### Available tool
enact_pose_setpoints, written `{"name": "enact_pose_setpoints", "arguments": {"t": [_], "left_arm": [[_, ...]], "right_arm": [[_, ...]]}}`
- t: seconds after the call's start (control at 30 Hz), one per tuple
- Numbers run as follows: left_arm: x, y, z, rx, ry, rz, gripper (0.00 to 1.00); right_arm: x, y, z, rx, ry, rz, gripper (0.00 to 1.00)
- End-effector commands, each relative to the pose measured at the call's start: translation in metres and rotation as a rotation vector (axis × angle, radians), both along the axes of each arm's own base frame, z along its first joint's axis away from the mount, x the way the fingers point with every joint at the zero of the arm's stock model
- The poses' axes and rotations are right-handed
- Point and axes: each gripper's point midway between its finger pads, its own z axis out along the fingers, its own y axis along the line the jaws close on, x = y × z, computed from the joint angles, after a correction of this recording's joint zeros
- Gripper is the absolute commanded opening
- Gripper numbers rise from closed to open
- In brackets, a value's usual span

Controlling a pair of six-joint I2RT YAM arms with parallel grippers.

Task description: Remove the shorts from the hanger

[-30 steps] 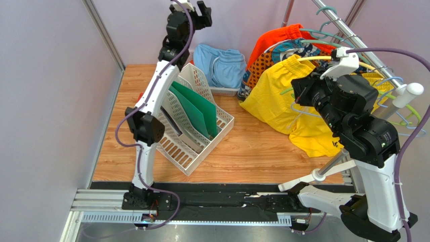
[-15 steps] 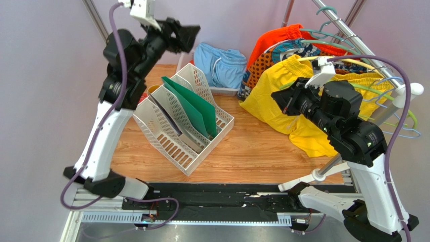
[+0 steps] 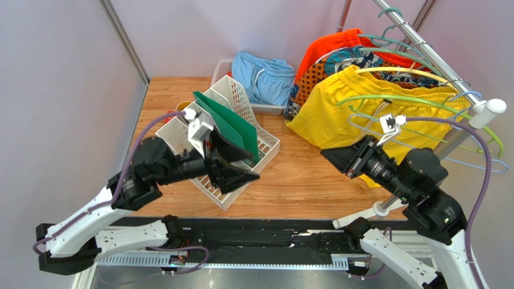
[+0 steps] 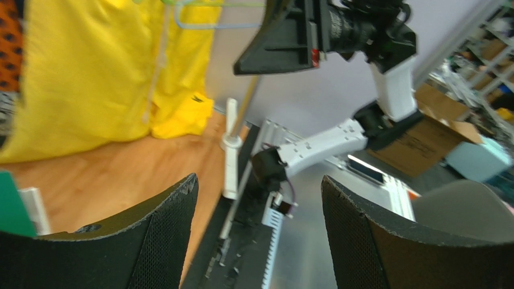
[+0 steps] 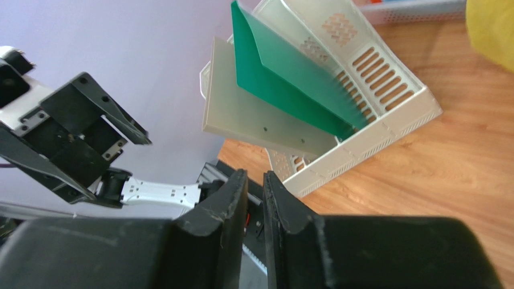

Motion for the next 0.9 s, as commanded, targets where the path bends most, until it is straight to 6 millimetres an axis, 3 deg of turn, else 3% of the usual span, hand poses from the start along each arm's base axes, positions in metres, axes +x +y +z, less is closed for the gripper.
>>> {"name": "enact_pose_setpoints", "arguments": {"t": [0.0,0.03,0.07,0.1,0.13,0.17,0.2,0.23,0.27,0.3,0.33,0.37,0.4,0.43,0.5,0.53,0.57,0.67,0.8,0.87], "left_arm": [[-0.040,0.003,-0.042,-0.013,0.152,-0.138,0.78],[-0.043,0.000,-0.069,0.021,0.188,-0.154,0.78],[-0.050,0.000,-0.079,0.026,0.221,-0.178,0.77],[-0.057,0.008,-0.079,-0.002,0.220,-0.191,0.77],[-0.057,0.006,-0.108,0.032,0.256,-0.184,0.77],[-0.058,0.009,-0.117,0.019,0.280,-0.177,0.77],[-0.062,0.018,-0.118,-0.025,0.281,-0.179,0.77],[-0.061,0.018,-0.141,-0.014,0.308,-0.170,0.78],[-0.061,0.020,-0.146,-0.028,0.329,-0.159,0.78],[-0.061,0.026,-0.161,-0.043,0.338,-0.147,0.78],[-0.064,0.034,-0.157,-0.098,0.354,-0.151,0.79],[-0.065,0.034,-0.175,-0.092,0.391,-0.151,0.79],[-0.069,0.041,-0.171,-0.145,0.385,-0.164,0.79],[-0.069,0.040,-0.191,-0.135,0.437,-0.157,0.79],[-0.074,0.051,-0.192,-0.208,0.443,-0.173,0.80],[-0.073,0.050,-0.209,-0.209,0.468,-0.172,0.80],[-0.074,0.052,-0.212,-0.232,0.500,-0.175,0.81],[-0.082,0.044,-0.220,-0.217,0.528,-0.236,0.81],[-0.077,0.039,-0.225,-0.296,0.567,-0.241,0.81],[-0.074,0.045,-0.213,-0.368,0.561,-0.238,0.81]], "right_arm": [[-0.018,0.015,-0.030,0.164,0.127,0.082,0.23],[-0.021,0.016,-0.037,0.186,0.146,0.095,0.26],[-0.023,0.018,-0.042,0.207,0.147,0.111,0.28],[-0.024,0.022,-0.063,0.212,0.200,0.125,0.31],[-0.032,0.017,-0.066,0.238,0.186,0.124,0.34],[-0.034,0.015,-0.075,0.248,0.198,0.114,0.35],[-0.030,0.012,-0.096,0.253,0.240,0.079,0.37],[-0.038,0.005,-0.099,0.281,0.214,0.071,0.42],[-0.041,0.001,-0.104,0.299,0.206,0.059,0.45],[-0.044,-0.004,-0.121,0.322,0.212,0.043,0.49],[-0.042,-0.006,-0.141,0.339,0.249,0.015,0.53],[-0.050,-0.012,-0.146,0.365,0.231,0.016,0.55],[-0.050,-0.011,-0.160,0.318,0.282,0.010,0.60],[-0.051,-0.008,-0.177,0.248,0.308,0.028,0.61],[-0.056,-0.003,-0.189,0.214,0.324,0.073,0.65],[-0.057,-0.003,-0.192,0.217,0.313,0.077,0.69],[-0.054,-0.006,-0.207,0.176,0.338,0.047,0.71],[-0.050,-0.007,-0.222,0.148,0.353,0.029,0.98],[-0.040,0.007,-0.240,0.189,0.393,0.052,1.00],[-0.039,0.016,-0.257,0.210,0.446,0.075,1.00]]}}
